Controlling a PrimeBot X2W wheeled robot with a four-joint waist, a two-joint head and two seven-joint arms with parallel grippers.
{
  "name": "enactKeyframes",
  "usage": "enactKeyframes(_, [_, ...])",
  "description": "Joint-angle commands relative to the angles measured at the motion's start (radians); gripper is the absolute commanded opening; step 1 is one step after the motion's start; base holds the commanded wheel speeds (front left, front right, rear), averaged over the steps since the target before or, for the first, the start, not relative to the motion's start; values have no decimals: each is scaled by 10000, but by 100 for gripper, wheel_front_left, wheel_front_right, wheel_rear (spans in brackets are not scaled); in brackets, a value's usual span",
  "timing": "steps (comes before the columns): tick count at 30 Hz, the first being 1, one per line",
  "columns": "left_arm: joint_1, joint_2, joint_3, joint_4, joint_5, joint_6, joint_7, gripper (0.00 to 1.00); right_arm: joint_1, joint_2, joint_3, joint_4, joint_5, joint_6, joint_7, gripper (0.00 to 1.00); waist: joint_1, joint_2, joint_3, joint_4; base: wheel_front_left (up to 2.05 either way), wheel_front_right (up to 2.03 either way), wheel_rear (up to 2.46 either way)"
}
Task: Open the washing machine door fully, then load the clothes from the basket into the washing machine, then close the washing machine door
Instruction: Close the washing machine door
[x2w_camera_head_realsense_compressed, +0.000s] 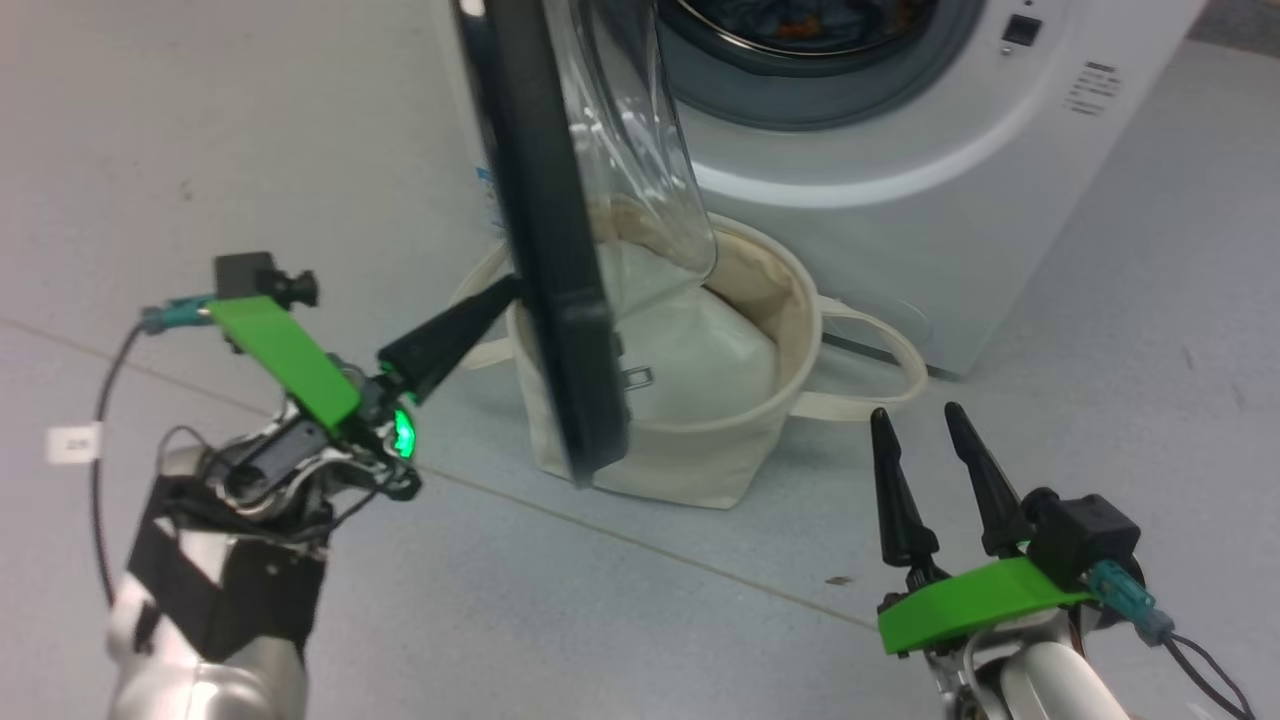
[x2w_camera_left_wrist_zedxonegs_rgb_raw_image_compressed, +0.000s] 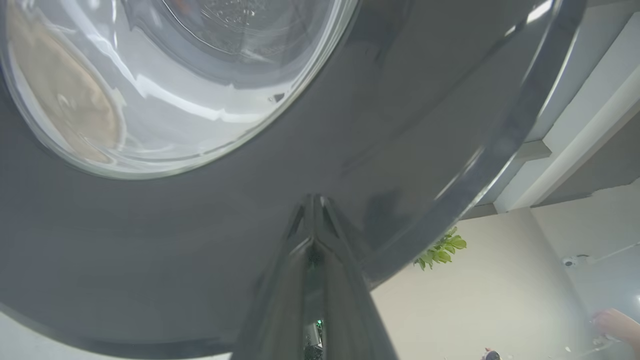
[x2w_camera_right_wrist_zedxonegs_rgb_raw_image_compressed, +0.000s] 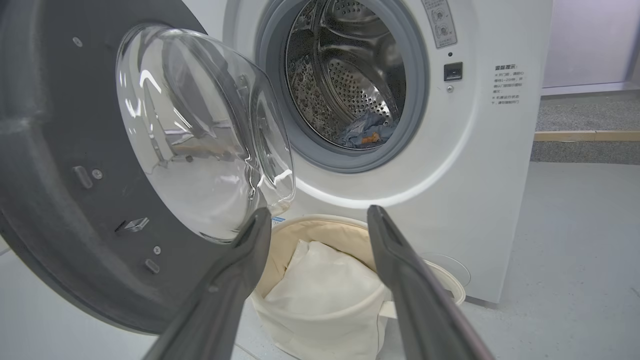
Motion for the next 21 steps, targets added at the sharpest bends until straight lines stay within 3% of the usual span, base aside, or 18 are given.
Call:
enactKeyframes(1, [-225, 40, 190, -323, -140, -73, -41, 0, -69, 113, 178, -365, 91, 2, -122, 100, 0, 0, -31, -298, 0, 0, 0])
enactKeyframes(3, [-272, -245, 227, 58, -584, -73, -113, 0, -53, 113, 31, -363, 411, 2, -122, 100, 0, 0, -18, -553, 0, 0, 0])
enactKeyframes(6, [-374, -415, -134, 403, -430, -73, -527, 0, -82, 113, -351, -194, 1396, 2, -122, 100, 0, 0, 16, -1049, 0, 0, 0])
enactKeyframes(15, [-1033, -528, -918, 1072, -908, -73, -1780, 0, -373, 114, -671, -173, 1288, 2, -122, 100, 0, 0, 616, -2624, 0, 0, 0])
enactKeyframes(21, [-1390, -530, -919, 1157, -1029, -73, -2130, 0, -549, 114, -737, -288, 1422, 2, -122, 100, 0, 0, 1015, -3621, 0, 0, 0])
